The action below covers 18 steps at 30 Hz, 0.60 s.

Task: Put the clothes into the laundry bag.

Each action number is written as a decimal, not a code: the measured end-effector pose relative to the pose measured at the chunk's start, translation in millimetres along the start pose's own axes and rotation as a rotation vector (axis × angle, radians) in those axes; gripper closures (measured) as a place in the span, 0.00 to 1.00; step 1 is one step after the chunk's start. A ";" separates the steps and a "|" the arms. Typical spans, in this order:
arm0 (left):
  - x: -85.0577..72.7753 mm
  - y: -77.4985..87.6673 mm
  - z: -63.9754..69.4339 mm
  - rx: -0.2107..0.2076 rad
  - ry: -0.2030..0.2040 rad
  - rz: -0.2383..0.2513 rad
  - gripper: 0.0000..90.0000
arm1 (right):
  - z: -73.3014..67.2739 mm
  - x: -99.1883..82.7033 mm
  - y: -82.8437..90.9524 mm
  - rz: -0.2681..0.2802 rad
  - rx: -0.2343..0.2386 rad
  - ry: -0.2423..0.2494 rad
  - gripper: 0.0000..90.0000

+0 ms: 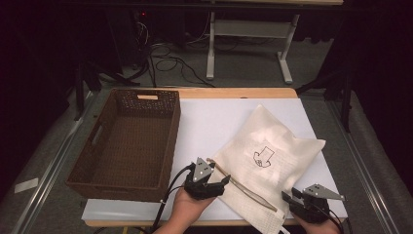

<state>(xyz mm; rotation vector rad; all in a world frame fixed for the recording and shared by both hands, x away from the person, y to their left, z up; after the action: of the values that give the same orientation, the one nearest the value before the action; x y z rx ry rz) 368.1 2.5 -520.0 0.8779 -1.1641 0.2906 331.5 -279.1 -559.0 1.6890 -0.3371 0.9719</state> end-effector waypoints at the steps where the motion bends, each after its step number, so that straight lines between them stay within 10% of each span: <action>1: -0.4 -0.8 -0.9 0.000 -0.001 -0.005 0.38 | 0.0 -0.1 0.7 -0.005 0.001 -0.005 0.90; 11: -8.9 -11.9 -15.7 0.035 0.010 -0.054 0.42 | 16.0 5.3 10.9 0.029 -0.066 0.002 0.97; 18: -25.3 -32.7 -24.6 0.032 0.006 -0.173 0.45 | 38.2 3.4 15.8 0.038 -0.103 -0.029 0.97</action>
<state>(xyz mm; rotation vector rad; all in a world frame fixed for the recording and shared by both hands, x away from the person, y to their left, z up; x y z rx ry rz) 394.7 5.1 -560.0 0.9988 -1.0730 0.1708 339.8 -318.2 -548.2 1.6089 -0.4327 0.9427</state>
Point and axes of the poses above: each handheld gripper's, and its own axes: y roughly backward along the jaws, x roughly out of its top, z roughly to its right, the point moved 7 cm from there along -y, roughly forward along the jaws, and after that the axes turned 2 degrees about -y, right-handed, at the moved point
